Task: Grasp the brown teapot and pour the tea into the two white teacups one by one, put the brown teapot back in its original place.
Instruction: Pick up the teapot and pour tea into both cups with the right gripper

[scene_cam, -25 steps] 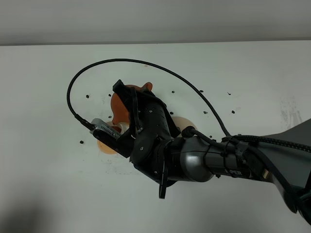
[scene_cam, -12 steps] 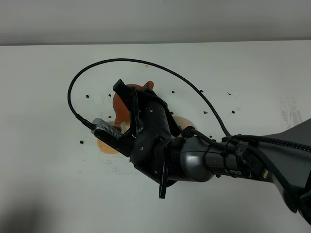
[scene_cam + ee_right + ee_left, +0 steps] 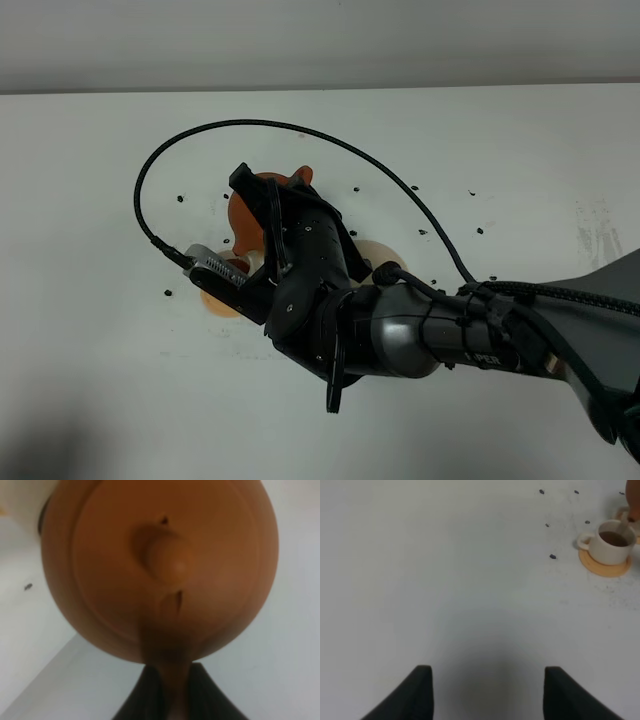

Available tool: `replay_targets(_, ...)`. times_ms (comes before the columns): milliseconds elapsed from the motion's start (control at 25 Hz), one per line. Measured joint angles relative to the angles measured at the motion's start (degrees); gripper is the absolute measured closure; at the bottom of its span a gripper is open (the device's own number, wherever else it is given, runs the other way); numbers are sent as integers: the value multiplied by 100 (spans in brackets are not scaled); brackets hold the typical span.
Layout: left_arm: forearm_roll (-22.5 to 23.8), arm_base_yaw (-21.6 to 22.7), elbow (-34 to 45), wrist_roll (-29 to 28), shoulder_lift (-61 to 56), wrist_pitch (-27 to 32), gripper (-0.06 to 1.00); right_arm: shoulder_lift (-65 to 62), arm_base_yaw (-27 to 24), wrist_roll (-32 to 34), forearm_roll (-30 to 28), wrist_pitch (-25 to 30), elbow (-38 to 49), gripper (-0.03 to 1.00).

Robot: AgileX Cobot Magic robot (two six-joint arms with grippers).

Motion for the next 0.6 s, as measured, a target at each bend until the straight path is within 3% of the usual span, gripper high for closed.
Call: replay_targets(600, 0, 0, 0, 0, 0, 0, 43, 0, 5, -148, 0, -57, 0, 85)
